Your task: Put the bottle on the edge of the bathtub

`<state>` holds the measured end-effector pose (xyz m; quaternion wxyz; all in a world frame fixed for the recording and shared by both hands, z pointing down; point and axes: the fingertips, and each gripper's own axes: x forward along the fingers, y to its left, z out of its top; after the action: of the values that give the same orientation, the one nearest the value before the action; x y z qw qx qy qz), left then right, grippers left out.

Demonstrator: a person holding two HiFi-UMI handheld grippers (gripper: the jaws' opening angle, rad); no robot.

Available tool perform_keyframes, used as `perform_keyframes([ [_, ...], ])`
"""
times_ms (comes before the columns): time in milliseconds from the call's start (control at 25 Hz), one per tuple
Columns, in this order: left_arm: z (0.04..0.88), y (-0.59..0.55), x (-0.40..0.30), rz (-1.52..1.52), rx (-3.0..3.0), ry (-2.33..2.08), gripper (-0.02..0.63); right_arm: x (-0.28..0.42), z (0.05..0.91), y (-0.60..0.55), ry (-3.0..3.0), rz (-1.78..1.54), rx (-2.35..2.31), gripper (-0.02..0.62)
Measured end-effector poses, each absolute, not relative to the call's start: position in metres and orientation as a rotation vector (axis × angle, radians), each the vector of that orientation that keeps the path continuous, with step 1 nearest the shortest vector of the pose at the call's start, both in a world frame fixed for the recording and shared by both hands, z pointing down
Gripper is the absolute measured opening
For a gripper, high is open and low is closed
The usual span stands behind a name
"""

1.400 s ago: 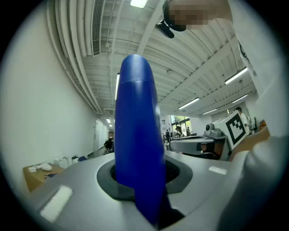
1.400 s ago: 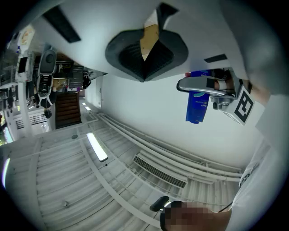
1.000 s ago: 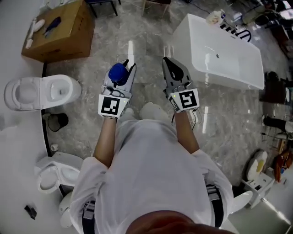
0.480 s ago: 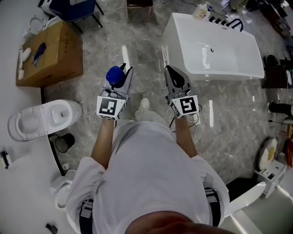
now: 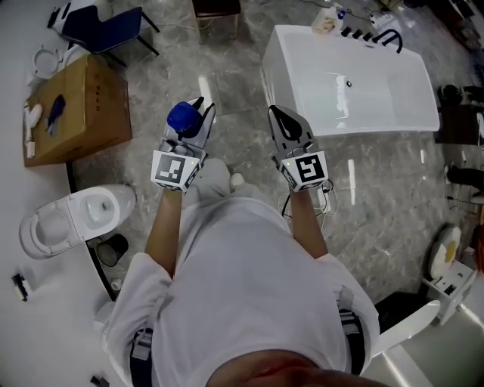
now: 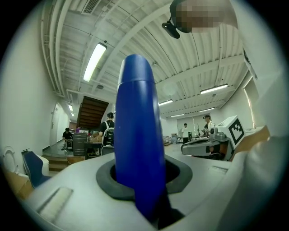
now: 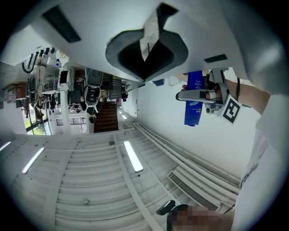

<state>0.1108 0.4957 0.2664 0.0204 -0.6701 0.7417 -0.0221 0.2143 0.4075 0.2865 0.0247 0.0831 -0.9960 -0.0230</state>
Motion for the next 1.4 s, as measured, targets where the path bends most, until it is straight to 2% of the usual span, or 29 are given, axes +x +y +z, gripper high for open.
perform_keyframes([
  [600, 0.270, 0.315, -0.052, -0.010, -2.282, 2.040, 0.097, 0.067, 0.285, 0.236, -3.053, -0.071, 0.534, 0.002],
  [840, 0.279, 0.225, -0.106, -0.116, -2.508, 1.805, 0.098, 0.012, 0.284, 0.168, -3.007, -0.027, 0.684, 0.002],
  [1000, 0.284, 0.167, -0.121, -0.181, -2.609, 1.660, 0.098, -0.006, 0.286, 0.125, -2.988, -0.005, 0.771, 0.002],
  [1400, 0.299, 0.026, -0.125, -0.061, -2.648, 1.594, 0.098, 0.004, 0.311, 0.000, -2.950, 0.015, 1.016, 0.002],
])
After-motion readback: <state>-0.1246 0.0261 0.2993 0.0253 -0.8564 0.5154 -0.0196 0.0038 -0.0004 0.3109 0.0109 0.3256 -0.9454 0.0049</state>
